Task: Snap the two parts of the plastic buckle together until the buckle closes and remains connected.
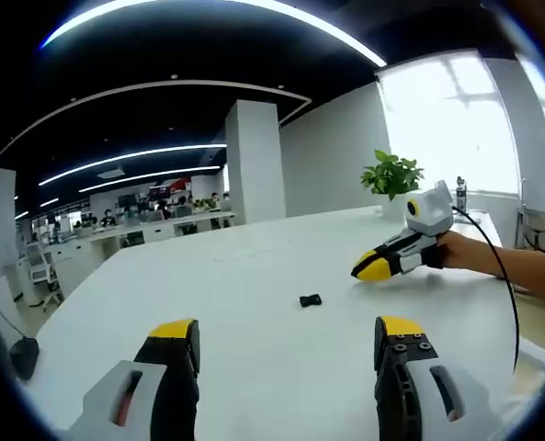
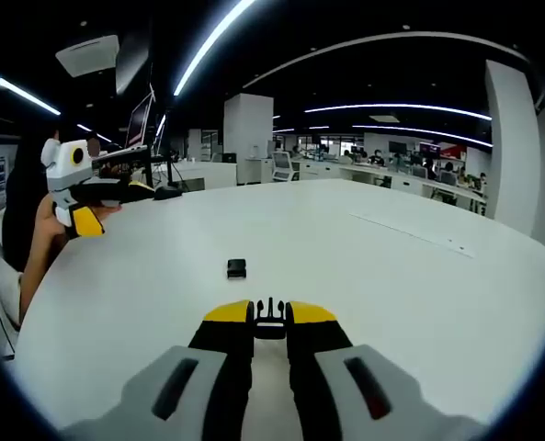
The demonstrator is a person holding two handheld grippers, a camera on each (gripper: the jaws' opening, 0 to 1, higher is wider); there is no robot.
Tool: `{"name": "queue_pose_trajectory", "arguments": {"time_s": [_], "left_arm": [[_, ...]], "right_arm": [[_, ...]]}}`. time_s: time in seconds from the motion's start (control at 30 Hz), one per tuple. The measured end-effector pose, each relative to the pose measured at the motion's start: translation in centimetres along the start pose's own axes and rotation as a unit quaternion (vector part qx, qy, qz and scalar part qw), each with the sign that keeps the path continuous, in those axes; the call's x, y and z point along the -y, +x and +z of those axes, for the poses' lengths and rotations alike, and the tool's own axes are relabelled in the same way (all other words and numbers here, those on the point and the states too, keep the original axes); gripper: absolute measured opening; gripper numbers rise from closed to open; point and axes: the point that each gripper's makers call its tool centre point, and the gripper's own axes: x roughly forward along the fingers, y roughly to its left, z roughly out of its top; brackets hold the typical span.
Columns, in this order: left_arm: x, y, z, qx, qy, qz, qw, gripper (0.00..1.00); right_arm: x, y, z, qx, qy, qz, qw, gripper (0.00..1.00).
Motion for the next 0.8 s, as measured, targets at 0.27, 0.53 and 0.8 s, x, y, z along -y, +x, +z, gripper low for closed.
{"name": "queue_pose_trajectory", "arguments": {"time_s": [0.27, 0.53, 0.8], "left_arm": [[-0.2, 2.3, 0.2, 0.001, -0.019, 0.001, 0.9998, 0.78], [0.5, 4.4, 0.7, -0.002, -0.040, -0.021, 0.9990, 0.78], [-0.2, 5.3, 1.2, 0.000, -0.026, -0.006, 0.9996, 0.78]], "right_arm": [[-0.3, 0.1, -0.2, -0.002, -0.002, 0.002, 1.0000, 0.13], [-0.3, 0.2, -0.1, -0.004, -0.009, 0.004, 0.9999, 0.13], [-0.8, 0.3, -0.2, -0.007, -0.019, 0.008, 0.9998, 0.13]]}}
